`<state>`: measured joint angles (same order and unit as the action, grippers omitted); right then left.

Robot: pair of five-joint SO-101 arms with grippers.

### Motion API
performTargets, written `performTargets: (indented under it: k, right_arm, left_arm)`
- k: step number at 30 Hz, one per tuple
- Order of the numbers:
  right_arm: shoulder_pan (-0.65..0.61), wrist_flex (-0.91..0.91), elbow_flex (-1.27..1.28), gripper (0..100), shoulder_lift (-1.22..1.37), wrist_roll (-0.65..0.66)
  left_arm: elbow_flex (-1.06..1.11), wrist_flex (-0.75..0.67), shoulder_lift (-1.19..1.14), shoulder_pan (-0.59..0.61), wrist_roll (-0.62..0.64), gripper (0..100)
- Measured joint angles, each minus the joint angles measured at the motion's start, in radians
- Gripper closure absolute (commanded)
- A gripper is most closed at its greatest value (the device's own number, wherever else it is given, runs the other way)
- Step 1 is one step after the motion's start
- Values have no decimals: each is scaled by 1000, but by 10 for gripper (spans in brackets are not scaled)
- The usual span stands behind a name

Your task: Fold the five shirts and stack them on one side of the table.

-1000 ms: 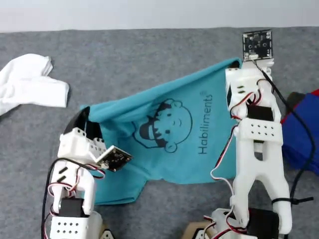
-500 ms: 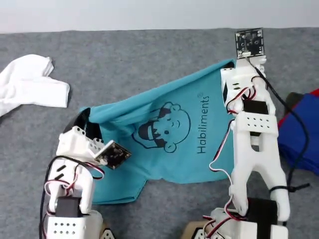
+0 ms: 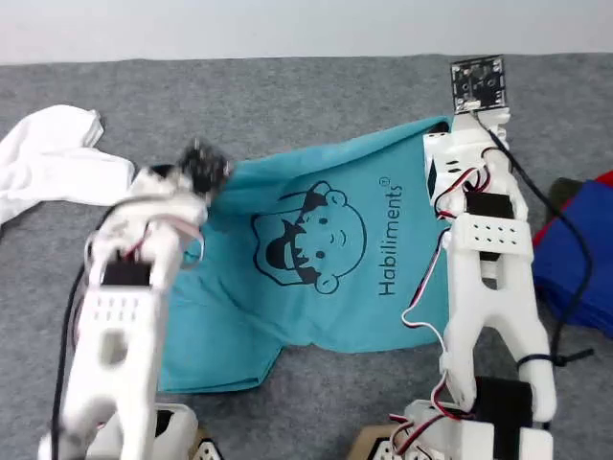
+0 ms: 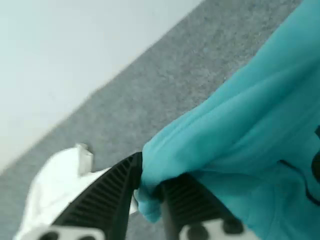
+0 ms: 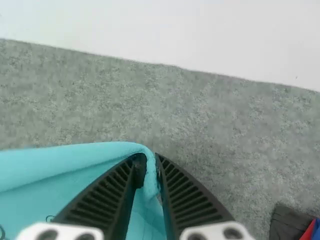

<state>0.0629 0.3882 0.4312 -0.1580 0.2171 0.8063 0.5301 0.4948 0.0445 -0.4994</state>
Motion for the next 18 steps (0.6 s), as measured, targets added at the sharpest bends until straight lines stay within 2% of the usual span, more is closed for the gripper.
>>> performTargets:
  k: [7, 14, 18]
  right_arm:
    - [0, -31, 0, 991, 64, 0]
    - [0, -132, -6, 991, 144, 0]
    - [2, -141, -101, 991, 213, 0]
  left_arm:
    - [-322, 0, -420, 0, 44, 997]
    - [-537, 0, -652, 0, 44, 997]
    - [-654, 32, -760, 23, 44, 997]
